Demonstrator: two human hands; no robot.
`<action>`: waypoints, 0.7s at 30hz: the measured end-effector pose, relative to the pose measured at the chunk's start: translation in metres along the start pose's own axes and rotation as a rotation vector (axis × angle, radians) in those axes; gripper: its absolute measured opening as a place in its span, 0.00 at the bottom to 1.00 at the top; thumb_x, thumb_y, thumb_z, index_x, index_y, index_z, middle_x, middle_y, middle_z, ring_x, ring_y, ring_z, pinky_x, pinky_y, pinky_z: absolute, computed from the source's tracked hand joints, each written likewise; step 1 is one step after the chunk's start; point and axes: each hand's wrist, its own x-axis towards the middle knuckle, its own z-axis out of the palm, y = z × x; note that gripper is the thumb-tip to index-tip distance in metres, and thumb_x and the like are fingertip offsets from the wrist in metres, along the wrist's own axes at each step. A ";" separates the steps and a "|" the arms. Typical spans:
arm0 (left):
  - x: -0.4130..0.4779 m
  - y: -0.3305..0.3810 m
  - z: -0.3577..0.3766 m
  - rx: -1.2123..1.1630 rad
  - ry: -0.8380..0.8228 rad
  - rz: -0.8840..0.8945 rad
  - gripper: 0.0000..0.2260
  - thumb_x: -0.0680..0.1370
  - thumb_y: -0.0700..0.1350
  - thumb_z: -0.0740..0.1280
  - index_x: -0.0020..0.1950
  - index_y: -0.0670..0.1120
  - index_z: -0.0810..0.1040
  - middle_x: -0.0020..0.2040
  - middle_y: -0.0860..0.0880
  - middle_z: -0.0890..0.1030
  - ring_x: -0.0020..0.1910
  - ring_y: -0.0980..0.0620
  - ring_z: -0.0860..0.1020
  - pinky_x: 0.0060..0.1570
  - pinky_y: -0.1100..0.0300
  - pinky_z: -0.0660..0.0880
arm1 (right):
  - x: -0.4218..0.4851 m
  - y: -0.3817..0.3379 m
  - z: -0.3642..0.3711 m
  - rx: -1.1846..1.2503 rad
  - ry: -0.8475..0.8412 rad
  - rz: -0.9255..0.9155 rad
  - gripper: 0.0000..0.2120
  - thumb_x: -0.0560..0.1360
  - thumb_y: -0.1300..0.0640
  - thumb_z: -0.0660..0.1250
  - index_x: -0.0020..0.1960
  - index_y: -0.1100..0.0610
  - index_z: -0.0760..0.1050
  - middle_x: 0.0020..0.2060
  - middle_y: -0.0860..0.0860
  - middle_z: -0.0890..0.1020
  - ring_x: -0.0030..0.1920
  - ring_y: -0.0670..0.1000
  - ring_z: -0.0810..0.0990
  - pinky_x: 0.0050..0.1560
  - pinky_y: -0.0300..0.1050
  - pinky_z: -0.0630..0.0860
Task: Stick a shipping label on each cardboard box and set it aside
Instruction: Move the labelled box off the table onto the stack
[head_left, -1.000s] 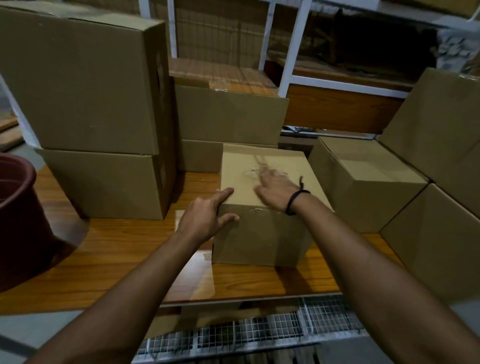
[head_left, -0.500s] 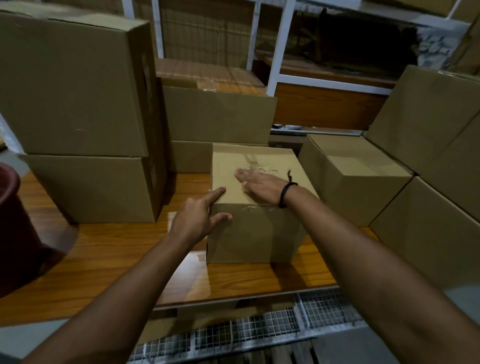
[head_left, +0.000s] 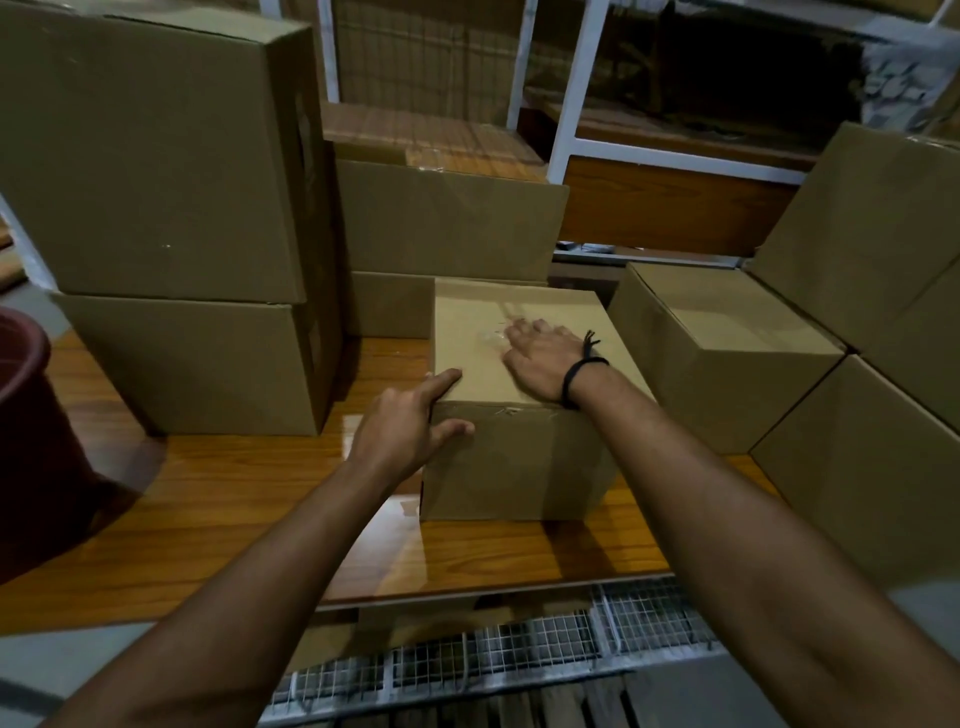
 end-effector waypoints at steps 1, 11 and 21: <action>-0.001 -0.002 -0.001 0.006 0.006 0.001 0.33 0.71 0.61 0.71 0.75 0.59 0.65 0.67 0.45 0.77 0.58 0.45 0.79 0.53 0.50 0.79 | -0.001 -0.010 0.003 0.035 0.008 -0.046 0.28 0.82 0.45 0.48 0.78 0.54 0.53 0.78 0.52 0.53 0.77 0.52 0.52 0.76 0.51 0.51; 0.002 -0.001 0.001 0.021 0.001 -0.001 0.34 0.71 0.62 0.71 0.75 0.60 0.63 0.70 0.46 0.74 0.61 0.44 0.78 0.56 0.48 0.78 | -0.022 0.006 -0.001 0.059 -0.008 0.027 0.25 0.83 0.46 0.47 0.78 0.52 0.52 0.78 0.51 0.54 0.77 0.54 0.54 0.74 0.52 0.52; 0.003 -0.002 0.002 0.015 -0.003 0.004 0.35 0.72 0.61 0.71 0.76 0.60 0.62 0.69 0.46 0.75 0.59 0.46 0.78 0.54 0.49 0.79 | -0.090 0.051 0.024 0.139 0.067 0.155 0.28 0.79 0.37 0.44 0.77 0.44 0.52 0.77 0.44 0.54 0.77 0.50 0.50 0.75 0.57 0.49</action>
